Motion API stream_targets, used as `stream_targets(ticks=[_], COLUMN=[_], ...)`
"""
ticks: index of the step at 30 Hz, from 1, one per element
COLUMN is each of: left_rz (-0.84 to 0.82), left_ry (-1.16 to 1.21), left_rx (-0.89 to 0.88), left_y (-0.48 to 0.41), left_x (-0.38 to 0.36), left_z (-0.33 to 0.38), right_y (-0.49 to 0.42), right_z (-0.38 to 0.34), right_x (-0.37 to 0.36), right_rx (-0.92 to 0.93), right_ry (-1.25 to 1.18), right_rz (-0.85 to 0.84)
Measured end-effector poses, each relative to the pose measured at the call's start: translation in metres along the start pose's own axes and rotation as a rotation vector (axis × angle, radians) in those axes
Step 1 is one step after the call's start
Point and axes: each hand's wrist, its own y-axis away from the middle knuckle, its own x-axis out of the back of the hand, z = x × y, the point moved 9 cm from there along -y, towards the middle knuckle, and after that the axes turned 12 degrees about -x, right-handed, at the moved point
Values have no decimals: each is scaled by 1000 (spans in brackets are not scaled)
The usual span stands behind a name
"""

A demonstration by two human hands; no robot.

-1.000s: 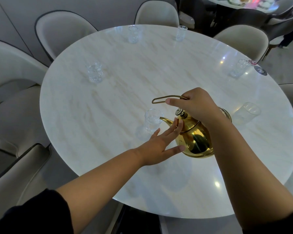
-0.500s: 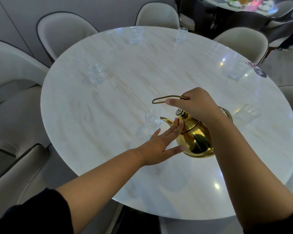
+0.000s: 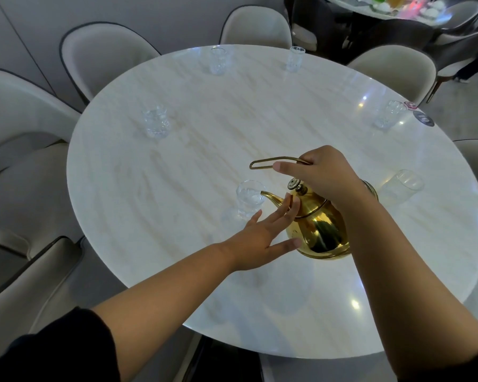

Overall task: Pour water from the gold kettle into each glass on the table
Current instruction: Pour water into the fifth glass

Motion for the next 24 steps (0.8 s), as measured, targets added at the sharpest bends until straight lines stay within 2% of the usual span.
stream_targets(ticks=[5,16,24], left_rz=[-14,-35,-2], left_ry=[-77,-202,-373], left_rx=[-9,11,31], left_y=[-3,-5,17], left_x=[-3,-20,-41], left_z=[-2,0,24], right_y=[1,22,71], right_z=[17,82,123], right_x=[5,4,-10], right_rx=[-22,-224,-222], right_ry=[-99,-582,-897], right_rz=[51,102,123])
